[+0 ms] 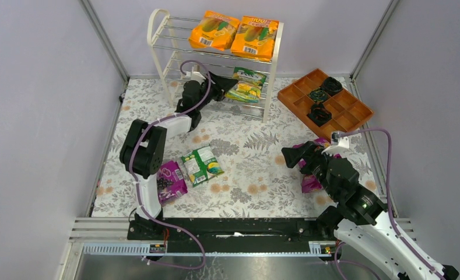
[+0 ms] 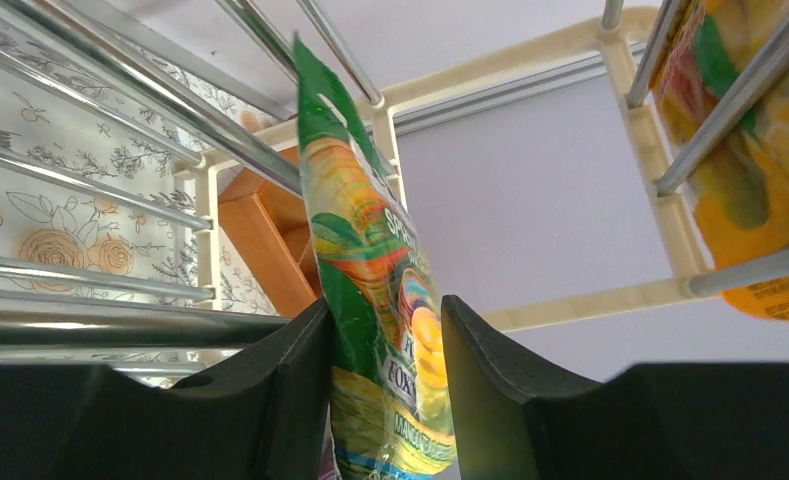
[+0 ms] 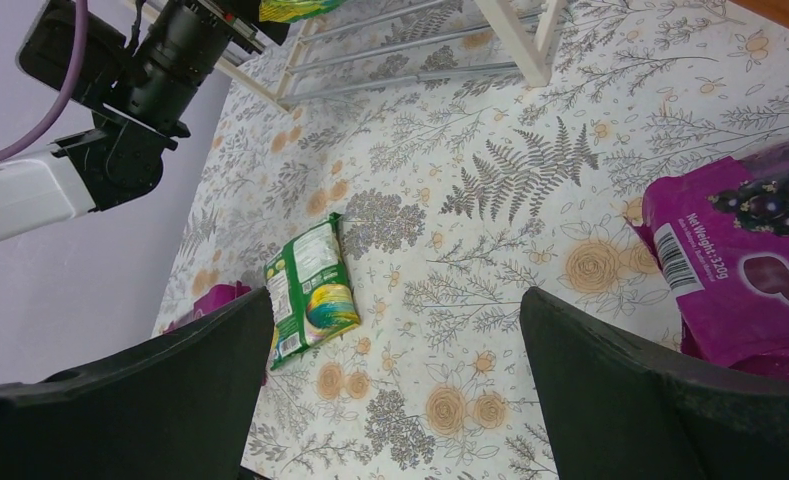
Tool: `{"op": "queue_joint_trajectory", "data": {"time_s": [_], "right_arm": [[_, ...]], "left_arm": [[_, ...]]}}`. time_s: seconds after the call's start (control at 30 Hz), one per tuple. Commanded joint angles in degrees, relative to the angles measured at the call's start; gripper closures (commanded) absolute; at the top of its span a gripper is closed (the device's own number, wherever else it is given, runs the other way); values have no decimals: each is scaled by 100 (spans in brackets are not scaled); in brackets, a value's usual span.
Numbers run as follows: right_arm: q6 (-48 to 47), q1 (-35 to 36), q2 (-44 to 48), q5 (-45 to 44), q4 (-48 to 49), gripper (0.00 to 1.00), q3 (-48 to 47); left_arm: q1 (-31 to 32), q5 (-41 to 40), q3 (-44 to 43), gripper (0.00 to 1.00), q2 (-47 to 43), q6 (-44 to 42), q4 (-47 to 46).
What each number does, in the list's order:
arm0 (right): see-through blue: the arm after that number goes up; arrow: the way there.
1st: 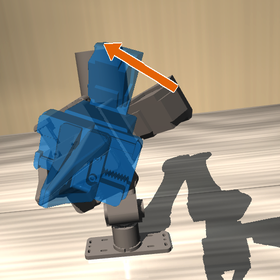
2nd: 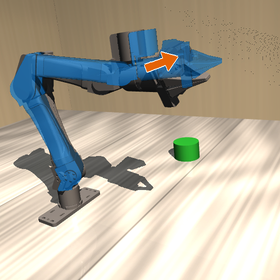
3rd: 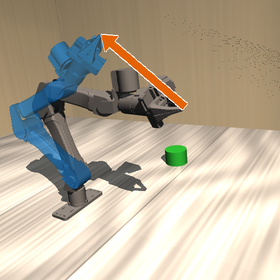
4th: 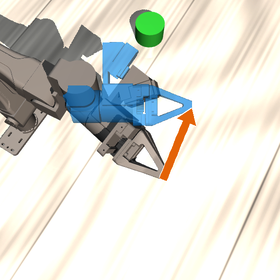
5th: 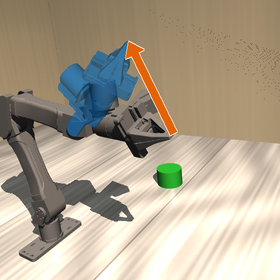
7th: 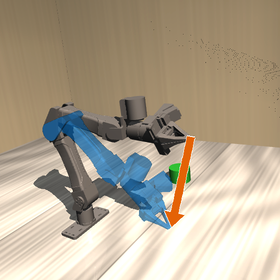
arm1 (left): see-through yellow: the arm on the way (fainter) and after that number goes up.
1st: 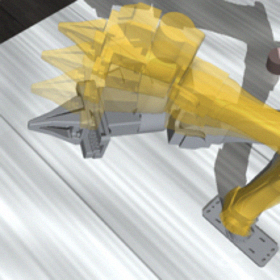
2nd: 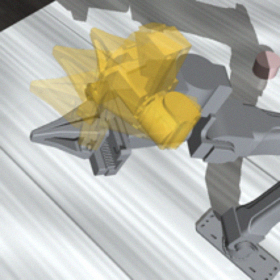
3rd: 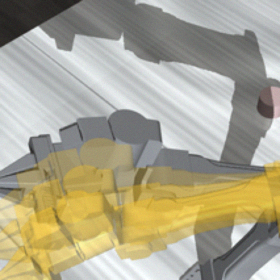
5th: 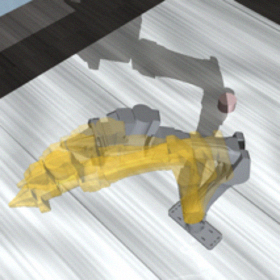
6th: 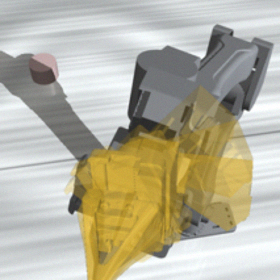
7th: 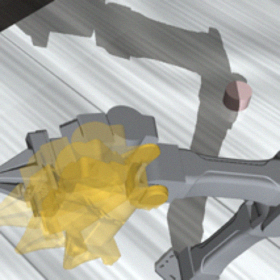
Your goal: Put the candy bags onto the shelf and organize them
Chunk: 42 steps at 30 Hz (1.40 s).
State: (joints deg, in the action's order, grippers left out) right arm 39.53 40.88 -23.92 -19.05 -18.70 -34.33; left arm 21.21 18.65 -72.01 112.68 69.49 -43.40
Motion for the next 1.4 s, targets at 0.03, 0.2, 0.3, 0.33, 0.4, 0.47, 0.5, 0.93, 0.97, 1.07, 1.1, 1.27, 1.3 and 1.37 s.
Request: {"op": "queue_joint_trajectory", "data": {"time_s": [0.03,0.2,0.3,0.33,0.4,0.47,0.5,0.93,0.97,1.07,1.1,1.27,1.3,1.37], "right_arm": [[62,32,-7,-83,166,0,16],[70,25,-121,-19,290,0,48],[74,33,-141,10,376,0,100],[73,33,-151,16,394,0,113],[81,31,-148,31,431,0,132],[73,32,-152,33,430,0,130],[77,26,-148,33,423,0,134],[102,27,-260,180,574,0,183],[101,30,-251,197,559,0,172],[112,28,-184,160,474,0,154],[102,25,-153,125,448,0,144],[85,26,-45,49,367,0,119],[82,27,-47,44,367,0,127],[78,26,-60,46,384,0,128]], "left_arm": [[-183,-70,-165,49,-350,371,845],[-222,-54,11,31,-784,250,1234],[-232,58,46,20,-980,236,1666],[-232,97,90,16,-1019,251,1739],[-240,171,133,6,-1089,287,1956],[-249,134,223,1,-1194,306,2260],[-249,111,314,1,-1249,330,2318],[184,946,995,15,-305,1972,-1306],[204,901,944,17,-194,2074,-1453],[292,742,726,22,34,2204,-1402],[328,614,724,27,38,2227,-1398],[470,274,604,45,-66,2095,-1368],[478,270,520,49,-52,2087,-1341],[485,233,406,57,6,2151,-1373]]}}
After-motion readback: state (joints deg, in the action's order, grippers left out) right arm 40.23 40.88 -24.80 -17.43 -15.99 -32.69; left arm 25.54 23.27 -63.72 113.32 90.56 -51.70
